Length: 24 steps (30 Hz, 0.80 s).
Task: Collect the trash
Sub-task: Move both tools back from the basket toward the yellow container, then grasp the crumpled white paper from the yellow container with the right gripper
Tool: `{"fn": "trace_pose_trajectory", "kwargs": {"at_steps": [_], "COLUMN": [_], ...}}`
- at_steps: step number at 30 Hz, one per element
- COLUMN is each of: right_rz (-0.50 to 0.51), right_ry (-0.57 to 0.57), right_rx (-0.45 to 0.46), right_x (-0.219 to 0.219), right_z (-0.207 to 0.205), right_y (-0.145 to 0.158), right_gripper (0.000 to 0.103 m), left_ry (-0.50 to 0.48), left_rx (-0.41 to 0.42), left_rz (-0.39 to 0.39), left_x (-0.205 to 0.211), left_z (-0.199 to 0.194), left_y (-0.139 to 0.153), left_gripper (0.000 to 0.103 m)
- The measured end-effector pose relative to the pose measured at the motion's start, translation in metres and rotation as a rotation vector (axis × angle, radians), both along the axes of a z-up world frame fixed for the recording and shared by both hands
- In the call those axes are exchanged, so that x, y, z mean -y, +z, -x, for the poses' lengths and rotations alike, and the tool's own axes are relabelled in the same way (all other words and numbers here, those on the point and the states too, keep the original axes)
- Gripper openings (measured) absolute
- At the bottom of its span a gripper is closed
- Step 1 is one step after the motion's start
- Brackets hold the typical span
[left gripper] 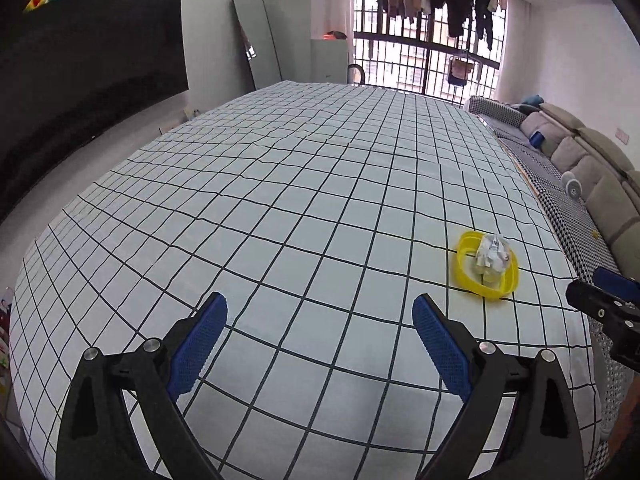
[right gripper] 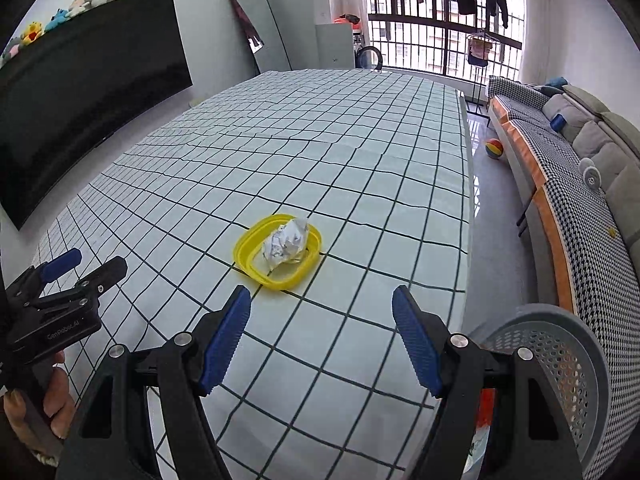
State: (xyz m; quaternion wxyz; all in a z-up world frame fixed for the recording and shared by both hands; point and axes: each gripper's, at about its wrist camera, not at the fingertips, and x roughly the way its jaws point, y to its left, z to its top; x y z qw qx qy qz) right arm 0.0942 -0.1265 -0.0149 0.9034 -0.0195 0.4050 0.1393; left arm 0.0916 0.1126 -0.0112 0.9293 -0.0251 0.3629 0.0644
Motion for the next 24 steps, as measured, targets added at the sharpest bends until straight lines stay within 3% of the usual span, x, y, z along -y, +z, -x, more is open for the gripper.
{"fn": "trace_pose_trajectory", "kwargs": {"at_steps": [11,24], "right_rz": [0.079,0.124], "right_ry": [0.074,0.128], "right_rx": [-0.028,-0.08], "right_x": [-0.036,-0.063], "right_z": [-0.043,-0.064], "right_y": [-0.017,-0.036], "right_gripper": [0.069,0.04], "left_ry": [-0.016,-0.038], "left_rx": [-0.043,-0.063], "left_rz": [0.003,0.04], "left_x": [0.001,0.0], "left_z": [-0.006,-0.007], "left_y": [-0.016,-0.02], "left_gripper": [0.092,0.092]}}
